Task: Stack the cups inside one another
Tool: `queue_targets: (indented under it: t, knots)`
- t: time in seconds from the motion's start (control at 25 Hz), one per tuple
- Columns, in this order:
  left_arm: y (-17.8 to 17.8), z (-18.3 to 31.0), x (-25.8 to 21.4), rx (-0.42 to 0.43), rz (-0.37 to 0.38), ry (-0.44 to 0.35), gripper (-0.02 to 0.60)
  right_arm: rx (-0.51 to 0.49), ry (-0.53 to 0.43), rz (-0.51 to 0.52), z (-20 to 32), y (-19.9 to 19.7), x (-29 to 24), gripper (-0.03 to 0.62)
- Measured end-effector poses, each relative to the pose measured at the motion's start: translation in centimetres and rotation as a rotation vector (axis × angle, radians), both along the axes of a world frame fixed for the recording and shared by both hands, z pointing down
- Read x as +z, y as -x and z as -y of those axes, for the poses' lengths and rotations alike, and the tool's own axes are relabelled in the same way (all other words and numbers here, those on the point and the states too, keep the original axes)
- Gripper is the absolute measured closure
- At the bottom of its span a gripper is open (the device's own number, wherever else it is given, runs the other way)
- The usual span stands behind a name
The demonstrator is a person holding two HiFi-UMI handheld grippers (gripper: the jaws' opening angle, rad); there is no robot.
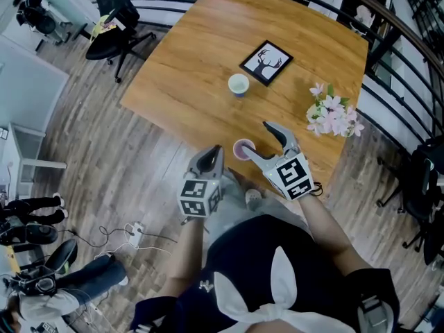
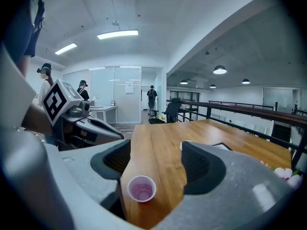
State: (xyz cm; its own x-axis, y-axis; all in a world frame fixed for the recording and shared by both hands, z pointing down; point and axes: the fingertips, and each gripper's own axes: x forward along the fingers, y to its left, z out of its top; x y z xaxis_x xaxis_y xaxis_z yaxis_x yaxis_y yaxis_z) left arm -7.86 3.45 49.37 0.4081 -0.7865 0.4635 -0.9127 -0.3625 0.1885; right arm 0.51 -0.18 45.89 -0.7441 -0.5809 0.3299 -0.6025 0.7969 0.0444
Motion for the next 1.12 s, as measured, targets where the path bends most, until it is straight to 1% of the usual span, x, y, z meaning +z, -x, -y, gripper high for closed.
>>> queue_targets:
  t: [0.16,0.4,0.6,0.72,0.88,1.12]
  knots:
    - [-0.4,-0.5,-0.1,-0.008,0.004,-0.002,0.549,-0.033,0.019,-0.006,-0.9,0.2,0.0,0.234]
    - [-0.7,-1.0,0.1,-0.019,0.011,-0.001,0.549,-0.044,0.026,0.001,-1.4,-0.1,0.5,0.229]
    - [-0.6,-1.4,0.4,-0.025,0.014,0.009,0.549,-0.06,0.05,-0.011,-1.8,0.3,1.4,0.219]
    - [-0.4,-1.6,0.7,-0.03,0.014,0.013,0.549,-0.075,0.073,-0.028,-2.1,0.8,2.4,0.203]
    - [0.0,-1.8,1.2,-0.042,0.01,0.02,0.549,-0.092,0.109,-0.057,-2.6,1.5,4.3,0.2]
    - [0.7,-2.0,1.9,-0.059,-0.006,0.032,0.549,-0.123,0.15,-0.134,-3.1,2.4,7.5,0.2]
